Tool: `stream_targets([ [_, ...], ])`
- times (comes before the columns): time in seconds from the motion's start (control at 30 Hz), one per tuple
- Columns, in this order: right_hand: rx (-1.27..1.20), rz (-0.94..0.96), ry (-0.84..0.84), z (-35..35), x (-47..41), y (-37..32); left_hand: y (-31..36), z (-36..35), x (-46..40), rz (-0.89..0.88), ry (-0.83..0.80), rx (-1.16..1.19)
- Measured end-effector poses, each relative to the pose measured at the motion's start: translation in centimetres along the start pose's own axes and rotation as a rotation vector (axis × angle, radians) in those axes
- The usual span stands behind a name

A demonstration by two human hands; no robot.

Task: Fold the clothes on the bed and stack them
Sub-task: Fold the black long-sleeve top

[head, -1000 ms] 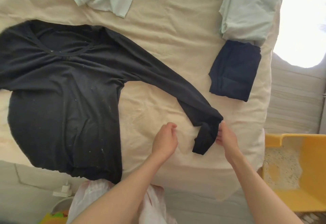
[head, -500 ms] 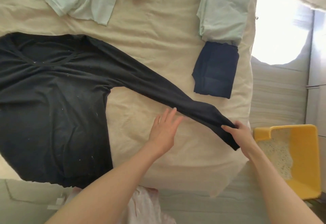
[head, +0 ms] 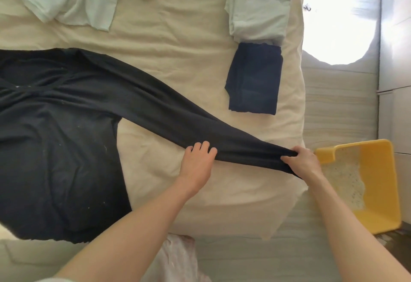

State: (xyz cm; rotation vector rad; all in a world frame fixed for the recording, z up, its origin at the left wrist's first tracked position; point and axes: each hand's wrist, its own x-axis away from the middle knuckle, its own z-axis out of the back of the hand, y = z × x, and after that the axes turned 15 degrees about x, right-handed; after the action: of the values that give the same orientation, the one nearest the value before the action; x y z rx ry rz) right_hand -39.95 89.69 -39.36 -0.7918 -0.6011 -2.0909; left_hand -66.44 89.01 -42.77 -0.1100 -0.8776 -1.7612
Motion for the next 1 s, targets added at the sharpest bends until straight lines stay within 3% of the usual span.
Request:
stream_targets([
  [0.1,0.128,-0.064,0.084,-1.2,0.6,-1.0,-0.3,-0.7,1.4,-0.019,-0.098,0.016],
  [0.23,0.034,-0.026,0.264,-3.2,3.5,-4.2,-1.3,0.1,2.7,-0.034,-0.220,0.116],
  [0.37,0.077,0.196,0.328,-7.1,8.6,-9.5,-4.2,1.6,6.3,0.050,-0.029,0.250],
  [0.6,-0.136,0.505,0.191,-13.1,17.1,-17.7,-14.5,3.9,16.9,0.410,0.183,0.242],
  [0.73,-0.309,0.428,-0.021,-16.4,19.9,-21.2,-20.8,4.7,22.5,0.786,0.373,0.573],
  [0.87,-0.301,0.352,-0.121,-20.9,21.6,-23.1,-26.8,3.8,27.2,1.105,0.536,0.919],
  [1.0,-0.714,-0.095,-0.384,-27.1,23.4,-23.9,-32.7,1.5,31.2,1.323,0.653,1.305],
])
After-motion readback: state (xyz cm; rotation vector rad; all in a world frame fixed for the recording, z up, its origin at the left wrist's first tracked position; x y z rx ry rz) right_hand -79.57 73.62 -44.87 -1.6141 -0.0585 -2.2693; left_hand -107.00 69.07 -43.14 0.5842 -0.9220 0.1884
